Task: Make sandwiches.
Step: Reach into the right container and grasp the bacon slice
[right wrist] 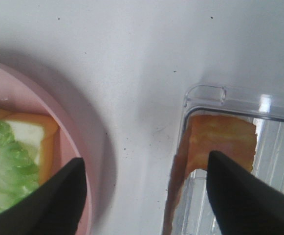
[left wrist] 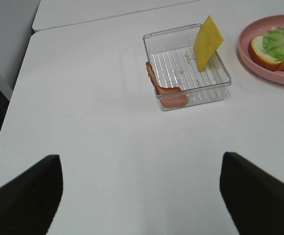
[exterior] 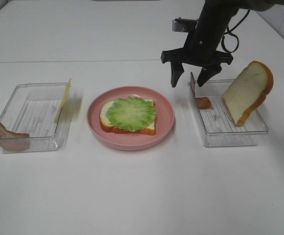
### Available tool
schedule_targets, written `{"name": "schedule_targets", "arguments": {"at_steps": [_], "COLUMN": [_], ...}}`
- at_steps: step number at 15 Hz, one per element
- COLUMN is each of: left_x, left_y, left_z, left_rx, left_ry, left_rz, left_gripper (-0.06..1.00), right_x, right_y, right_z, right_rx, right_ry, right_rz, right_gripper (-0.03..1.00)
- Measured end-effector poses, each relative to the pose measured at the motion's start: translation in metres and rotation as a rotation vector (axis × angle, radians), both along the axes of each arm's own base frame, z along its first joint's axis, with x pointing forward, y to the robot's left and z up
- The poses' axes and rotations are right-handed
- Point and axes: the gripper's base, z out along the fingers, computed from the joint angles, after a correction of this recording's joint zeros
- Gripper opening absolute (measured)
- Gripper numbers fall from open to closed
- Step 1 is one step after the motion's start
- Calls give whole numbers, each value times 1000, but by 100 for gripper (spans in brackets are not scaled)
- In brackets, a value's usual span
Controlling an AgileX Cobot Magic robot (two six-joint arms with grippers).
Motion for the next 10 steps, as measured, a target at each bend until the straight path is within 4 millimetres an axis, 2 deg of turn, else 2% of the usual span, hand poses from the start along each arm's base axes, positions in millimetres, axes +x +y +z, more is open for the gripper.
{"name": "schedule_targets", "arguments": {"at_steps": [5,8,9,10], "left_x": [0,0,0,0], "left_y": [0,0,0,0], "left_z": [0,0,0,0], "left_rx": [0,0,0,0], "left_ry": [0,0,0,0], "left_rz": [0,0,0,0], "left_gripper": [80,80,80,80], "right_x": [1,1,0,0], "right_y": [-2,-3,-3,-4], "right_z": [0,0,0,0], "right_rx": [-23,-31,-35,-38], "right_ry": [-6,-6,-3,6], "right_rz": [-14,-20,-15,-12], "right_gripper": [47,12,4,2]}}
